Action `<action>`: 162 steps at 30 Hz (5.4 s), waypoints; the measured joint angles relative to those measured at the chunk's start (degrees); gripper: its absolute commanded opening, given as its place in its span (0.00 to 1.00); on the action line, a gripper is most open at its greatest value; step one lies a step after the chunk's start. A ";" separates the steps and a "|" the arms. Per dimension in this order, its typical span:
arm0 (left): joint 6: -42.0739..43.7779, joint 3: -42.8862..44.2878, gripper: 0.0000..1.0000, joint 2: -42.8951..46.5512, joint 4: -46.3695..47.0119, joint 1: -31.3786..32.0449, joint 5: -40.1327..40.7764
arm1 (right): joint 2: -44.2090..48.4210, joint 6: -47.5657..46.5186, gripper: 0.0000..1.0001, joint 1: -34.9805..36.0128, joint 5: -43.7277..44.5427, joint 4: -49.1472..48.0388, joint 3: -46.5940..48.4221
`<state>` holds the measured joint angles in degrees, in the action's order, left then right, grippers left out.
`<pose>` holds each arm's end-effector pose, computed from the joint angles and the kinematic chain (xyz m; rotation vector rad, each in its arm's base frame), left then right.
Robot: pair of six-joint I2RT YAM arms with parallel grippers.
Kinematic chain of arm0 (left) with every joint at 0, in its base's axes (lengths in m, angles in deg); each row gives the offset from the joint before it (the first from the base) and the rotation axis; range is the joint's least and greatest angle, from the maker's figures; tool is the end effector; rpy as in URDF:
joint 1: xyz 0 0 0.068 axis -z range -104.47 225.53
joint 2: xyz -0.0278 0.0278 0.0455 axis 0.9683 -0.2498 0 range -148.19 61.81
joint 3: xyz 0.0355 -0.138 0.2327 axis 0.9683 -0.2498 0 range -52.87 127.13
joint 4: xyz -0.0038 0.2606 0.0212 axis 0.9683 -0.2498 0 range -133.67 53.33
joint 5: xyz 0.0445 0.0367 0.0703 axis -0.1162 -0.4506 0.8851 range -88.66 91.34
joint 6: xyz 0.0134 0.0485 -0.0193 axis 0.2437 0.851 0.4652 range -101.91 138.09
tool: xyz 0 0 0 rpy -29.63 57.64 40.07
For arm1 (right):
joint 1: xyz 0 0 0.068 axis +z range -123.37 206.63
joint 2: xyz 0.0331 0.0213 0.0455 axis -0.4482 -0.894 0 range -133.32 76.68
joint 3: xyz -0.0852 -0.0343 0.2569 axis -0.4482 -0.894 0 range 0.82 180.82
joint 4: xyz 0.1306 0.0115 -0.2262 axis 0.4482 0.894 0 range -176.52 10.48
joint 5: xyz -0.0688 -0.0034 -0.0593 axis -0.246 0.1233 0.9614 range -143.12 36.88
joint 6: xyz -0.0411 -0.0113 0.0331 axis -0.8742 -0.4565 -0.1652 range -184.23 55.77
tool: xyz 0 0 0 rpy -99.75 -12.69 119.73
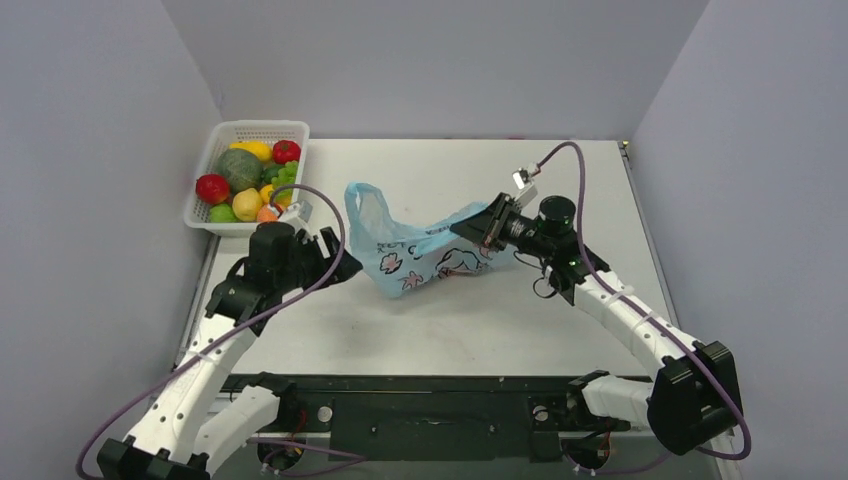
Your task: Take the fake fruits out of the plastic bag
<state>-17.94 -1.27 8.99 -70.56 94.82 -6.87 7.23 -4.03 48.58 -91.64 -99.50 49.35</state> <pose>0.1833 -0.0697 0.3158 -0.2462 2.2509 -0.6894 0.2501 0.1247 0.3151 0.0762 1.9709 1.5760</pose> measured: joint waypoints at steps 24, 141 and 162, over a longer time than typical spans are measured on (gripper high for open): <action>4.09 18.03 0.69 -3.63 -2.19 0.61 -11.26 | 18.03 -14.78 0.67 12.59 19.85 22.03 -10.36; -1.29 -9.99 0.48 4.74 4.17 -5.86 -9.97 | 15.28 -28.41 0.00 19.76 34.69 32.37 -8.74; 6.75 17.35 0.62 7.26 -10.99 -2.19 -19.12 | 22.05 -23.52 0.06 32.52 39.87 30.53 -12.41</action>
<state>-11.18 16.08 16.25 -81.56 92.64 -25.99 29.29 -27.55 81.10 -51.78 -68.96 36.94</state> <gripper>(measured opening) 0.606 0.055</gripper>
